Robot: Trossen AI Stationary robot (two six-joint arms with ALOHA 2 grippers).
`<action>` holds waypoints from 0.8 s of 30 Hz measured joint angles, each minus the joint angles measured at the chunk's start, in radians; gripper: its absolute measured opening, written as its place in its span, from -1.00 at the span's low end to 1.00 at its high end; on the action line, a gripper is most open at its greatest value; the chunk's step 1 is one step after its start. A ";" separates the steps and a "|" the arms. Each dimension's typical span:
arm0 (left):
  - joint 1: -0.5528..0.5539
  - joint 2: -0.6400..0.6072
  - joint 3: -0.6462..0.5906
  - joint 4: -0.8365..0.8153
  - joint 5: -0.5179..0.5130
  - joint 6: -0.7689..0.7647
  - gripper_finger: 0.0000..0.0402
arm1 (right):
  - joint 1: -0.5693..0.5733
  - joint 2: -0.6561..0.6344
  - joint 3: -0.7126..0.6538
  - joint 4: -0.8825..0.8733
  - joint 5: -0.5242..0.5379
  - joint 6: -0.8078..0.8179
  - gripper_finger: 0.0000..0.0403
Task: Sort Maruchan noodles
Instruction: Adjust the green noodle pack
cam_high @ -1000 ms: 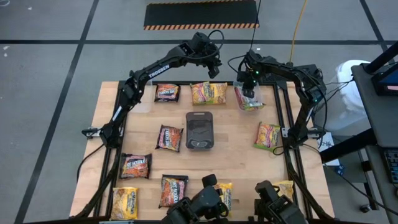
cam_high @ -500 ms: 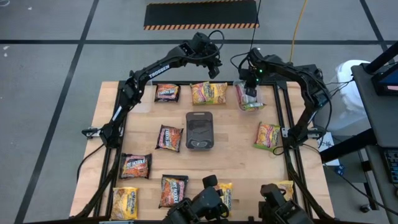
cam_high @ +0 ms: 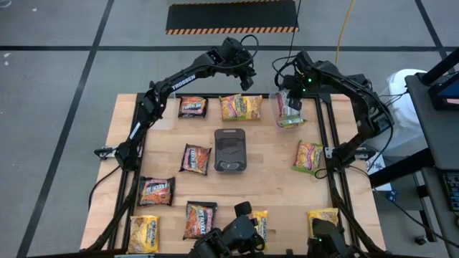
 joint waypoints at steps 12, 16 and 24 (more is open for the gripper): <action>-0.075 0.014 0.000 0.127 0.002 0.257 -0.59 | 0.001 -0.064 0.000 0.003 0.016 0.021 -1.00; -0.095 0.041 -0.001 0.187 0.008 0.293 -0.59 | 0.001 -0.079 0.000 0.003 0.016 0.021 -1.00; -0.118 0.099 -0.001 0.271 0.121 0.179 -0.59 | 0.002 -0.100 0.000 0.005 0.016 0.023 -1.00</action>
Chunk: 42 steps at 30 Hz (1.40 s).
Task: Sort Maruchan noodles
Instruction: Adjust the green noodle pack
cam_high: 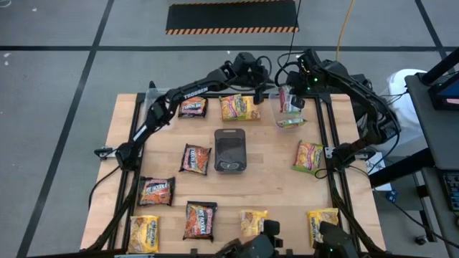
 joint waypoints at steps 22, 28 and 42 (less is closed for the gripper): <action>-0.029 0.090 0.001 0.175 -0.112 -0.038 -0.59 | 0.000 -0.009 0.000 -0.002 0.000 -0.003 -1.00; -0.029 0.088 0.001 0.163 -0.151 0.014 -0.59 | 0.000 -0.009 0.000 -0.002 0.000 -0.004 -1.00; -0.035 0.090 0.001 0.161 -0.136 0.060 -0.59 | 0.000 -0.009 0.000 -0.002 0.000 -0.008 -1.00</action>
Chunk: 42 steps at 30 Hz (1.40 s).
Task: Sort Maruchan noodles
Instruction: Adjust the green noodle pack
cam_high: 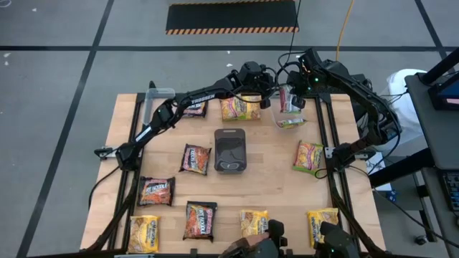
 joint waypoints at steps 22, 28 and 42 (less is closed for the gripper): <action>-0.020 0.054 0.000 0.107 -0.004 0.054 -0.60 | 0.000 0.000 0.000 0.000 -0.001 0.000 -1.00; -0.020 0.054 0.000 0.118 -0.005 0.047 -0.60 | 0.000 0.000 0.000 0.004 -0.001 0.000 -1.00; -0.020 0.054 0.000 0.110 -0.040 0.051 -0.66 | 0.000 0.000 0.000 0.008 -0.001 0.000 -1.00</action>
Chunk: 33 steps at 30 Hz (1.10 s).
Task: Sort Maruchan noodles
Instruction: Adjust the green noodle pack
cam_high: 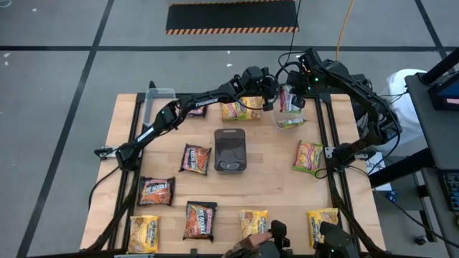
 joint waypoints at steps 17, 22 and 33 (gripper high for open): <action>0.003 0.000 0.000 -0.057 -0.030 0.025 -0.99 | 0.000 -0.016 0.000 0.024 0.000 0.000 -1.00; 0.003 0.000 0.000 -0.080 -0.033 0.027 -0.99 | 0.000 -0.040 0.001 0.025 0.000 0.000 -1.00; 0.003 0.000 0.000 -0.082 -0.034 0.147 -1.00 | 0.000 -0.081 0.001 0.023 0.002 0.000 -1.00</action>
